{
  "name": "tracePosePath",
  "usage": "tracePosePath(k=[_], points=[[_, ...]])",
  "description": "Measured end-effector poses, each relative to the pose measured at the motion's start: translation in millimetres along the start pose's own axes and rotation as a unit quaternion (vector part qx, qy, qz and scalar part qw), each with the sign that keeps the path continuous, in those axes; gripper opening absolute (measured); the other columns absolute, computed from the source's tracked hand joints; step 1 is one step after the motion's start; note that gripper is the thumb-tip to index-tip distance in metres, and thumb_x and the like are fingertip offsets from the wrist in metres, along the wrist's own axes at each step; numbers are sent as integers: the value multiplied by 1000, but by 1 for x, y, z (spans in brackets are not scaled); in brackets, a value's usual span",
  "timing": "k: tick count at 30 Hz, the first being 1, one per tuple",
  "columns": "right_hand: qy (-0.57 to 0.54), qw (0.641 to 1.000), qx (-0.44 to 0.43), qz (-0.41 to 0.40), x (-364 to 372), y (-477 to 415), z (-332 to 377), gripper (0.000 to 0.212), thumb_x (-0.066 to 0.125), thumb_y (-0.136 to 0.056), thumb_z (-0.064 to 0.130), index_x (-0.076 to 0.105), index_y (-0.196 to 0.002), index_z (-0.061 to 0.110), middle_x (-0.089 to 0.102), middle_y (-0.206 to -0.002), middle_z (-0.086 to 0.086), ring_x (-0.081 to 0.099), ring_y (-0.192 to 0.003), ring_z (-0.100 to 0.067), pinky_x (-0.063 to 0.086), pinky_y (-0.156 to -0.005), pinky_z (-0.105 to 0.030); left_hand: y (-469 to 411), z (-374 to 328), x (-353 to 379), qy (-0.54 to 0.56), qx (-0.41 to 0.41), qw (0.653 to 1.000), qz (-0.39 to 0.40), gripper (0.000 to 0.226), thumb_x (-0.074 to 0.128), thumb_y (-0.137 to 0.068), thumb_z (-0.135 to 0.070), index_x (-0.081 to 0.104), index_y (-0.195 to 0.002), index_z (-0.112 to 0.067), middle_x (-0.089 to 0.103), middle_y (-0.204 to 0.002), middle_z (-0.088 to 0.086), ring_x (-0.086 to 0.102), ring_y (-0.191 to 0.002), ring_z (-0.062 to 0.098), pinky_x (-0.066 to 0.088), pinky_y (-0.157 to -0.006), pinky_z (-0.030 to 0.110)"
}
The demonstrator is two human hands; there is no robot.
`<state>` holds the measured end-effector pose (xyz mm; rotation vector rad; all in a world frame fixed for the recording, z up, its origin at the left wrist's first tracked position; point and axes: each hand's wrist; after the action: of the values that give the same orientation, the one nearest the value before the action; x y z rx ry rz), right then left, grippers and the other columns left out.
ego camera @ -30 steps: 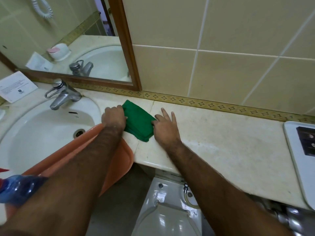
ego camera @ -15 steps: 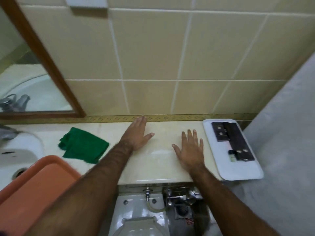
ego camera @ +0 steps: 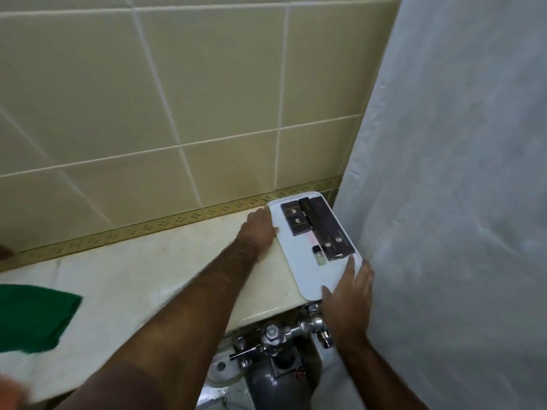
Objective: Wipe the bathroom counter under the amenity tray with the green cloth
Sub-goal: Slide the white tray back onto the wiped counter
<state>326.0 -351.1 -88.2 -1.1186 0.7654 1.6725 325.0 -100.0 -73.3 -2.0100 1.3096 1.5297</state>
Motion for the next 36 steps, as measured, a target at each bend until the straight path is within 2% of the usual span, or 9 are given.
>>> tracePosePath(k=[3,6,8,12,20,25,27,30,36], points=[[-149,978,145,-35,3,-4,-10,104,95,-67,29,37,-148,0,44,-146,-24,41,-135,-42,42,-112,-53,-19,-6,8,26,-35,997,-67,54,49,-104,-21,39,-151,4,44,-154,25,43,-140,40,33,-116,40],[-297,917,266,16,10,-9,-16,65,90,-75,35,58,-118,-1,67,-116,-18,65,-106,-35,56,-93,-46,-32,-5,6,60,-77,988,-118,42,53,-100,-14,56,-136,6,56,-142,26,52,-132,39,36,-109,37],[-302,913,267,56,13,-11,-15,41,73,-91,39,68,-101,0,76,-100,-17,73,-92,-37,61,-84,-47,-40,-8,7,99,-106,982,-123,36,56,-93,-6,64,-126,6,64,-132,26,59,-123,41,44,-103,38],[-231,936,260,56,19,-13,-16,38,53,-102,34,70,-108,0,74,-108,-19,69,-102,-39,54,-81,-38,-35,-11,5,161,-144,970,-110,33,60,-87,-4,69,-118,4,70,-124,23,65,-115,40,52,-95,40],[-100,979,176,35,-16,-17,-5,35,43,-105,33,65,-111,6,71,-110,-21,67,-102,-42,49,-76,-42,54,45,-3,254,-239,927,-135,41,70,-86,-27,65,-118,-3,70,-118,16,66,-108,34,48,-84,30],[-2,996,59,65,-19,-21,35,37,39,-107,34,64,-118,10,71,-117,-18,68,-107,-39,54,-85,-44,135,104,-25,291,-284,888,-213,13,65,-87,-24,57,-80,-15,62,-39,-5,56,-38,-3,47,-53,24],[20,997,-3,81,-11,-21,61,35,38,-107,34,62,-116,11,71,-117,-16,68,-107,-38,52,-84,-42,167,130,-32,295,-299,883,-208,15,65,-87,-23,58,-79,-14,64,-40,-10,65,-44,5,52,-56,26],[33,993,-70,93,7,-19,102,32,39,-107,35,61,-115,14,71,-114,-13,69,-103,-36,51,-81,-40,203,165,-37,324,-327,863,-209,12,65,-87,-18,58,-85,-8,73,-53,7,74,-54,31,64,-65,40],[67,977,-174,105,46,-17,168,33,40,-108,37,61,-120,15,72,-108,-9,71,-94,-29,48,-67,-33,245,216,-31,379,-366,815,-240,14,59,-85,-7,46,-80,-10,73,-65,27,72,-47,36,63,-56,47]])
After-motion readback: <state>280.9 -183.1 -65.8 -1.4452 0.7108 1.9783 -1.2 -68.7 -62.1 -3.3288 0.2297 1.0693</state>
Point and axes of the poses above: each hand's wrist, its own y-axis away from the middle knuckle, its own x-axis out of the palm, z = x × y
